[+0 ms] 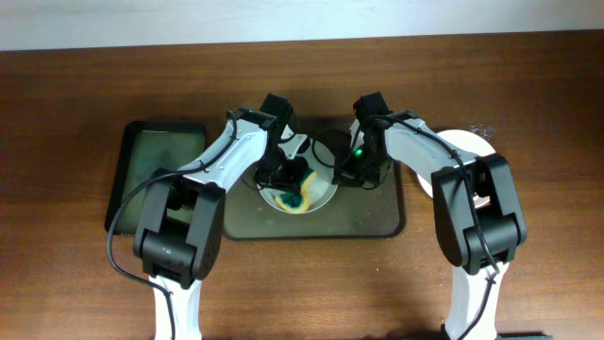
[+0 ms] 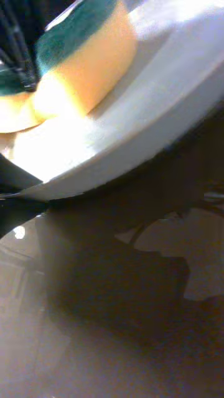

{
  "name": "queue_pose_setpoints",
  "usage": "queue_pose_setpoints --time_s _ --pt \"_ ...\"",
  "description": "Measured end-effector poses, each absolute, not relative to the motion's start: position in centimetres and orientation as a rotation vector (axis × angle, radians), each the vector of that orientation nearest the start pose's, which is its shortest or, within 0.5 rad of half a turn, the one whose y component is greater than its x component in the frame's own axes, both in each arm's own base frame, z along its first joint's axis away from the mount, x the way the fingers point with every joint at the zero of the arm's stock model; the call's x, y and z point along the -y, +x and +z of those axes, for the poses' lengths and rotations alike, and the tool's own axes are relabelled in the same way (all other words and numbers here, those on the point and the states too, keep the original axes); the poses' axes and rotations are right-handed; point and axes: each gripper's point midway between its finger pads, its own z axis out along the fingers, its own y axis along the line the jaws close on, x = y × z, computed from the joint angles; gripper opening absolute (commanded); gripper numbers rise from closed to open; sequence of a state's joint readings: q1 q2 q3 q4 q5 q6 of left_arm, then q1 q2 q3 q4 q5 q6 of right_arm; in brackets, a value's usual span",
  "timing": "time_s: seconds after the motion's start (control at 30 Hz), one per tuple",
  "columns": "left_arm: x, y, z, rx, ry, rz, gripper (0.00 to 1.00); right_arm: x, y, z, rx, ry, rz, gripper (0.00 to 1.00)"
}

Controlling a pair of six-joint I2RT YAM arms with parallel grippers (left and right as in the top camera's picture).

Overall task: Clean dirty plates on tray and stack at the side
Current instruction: 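Scrub the plate with the sponge in left gripper while right gripper holds it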

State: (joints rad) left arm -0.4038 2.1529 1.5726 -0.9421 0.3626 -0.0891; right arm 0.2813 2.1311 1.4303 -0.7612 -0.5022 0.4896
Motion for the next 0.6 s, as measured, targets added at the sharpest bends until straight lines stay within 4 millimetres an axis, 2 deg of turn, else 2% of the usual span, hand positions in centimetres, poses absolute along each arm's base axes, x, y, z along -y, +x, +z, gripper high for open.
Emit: queue_pose_setpoints --time_s 0.23,0.47,0.6 --pt "21.0 39.7 1.2 -2.971 0.344 -0.292 0.00 -19.4 37.3 0.2 -3.110 0.329 0.811 0.04" --pt "20.1 42.9 1.6 -2.853 0.254 -0.152 0.00 -19.3 37.0 0.3 -3.134 0.368 0.804 0.04" --pt "19.3 43.5 1.7 -2.841 0.198 -0.129 0.00 -19.4 35.6 0.3 -3.189 0.373 0.831 0.04"
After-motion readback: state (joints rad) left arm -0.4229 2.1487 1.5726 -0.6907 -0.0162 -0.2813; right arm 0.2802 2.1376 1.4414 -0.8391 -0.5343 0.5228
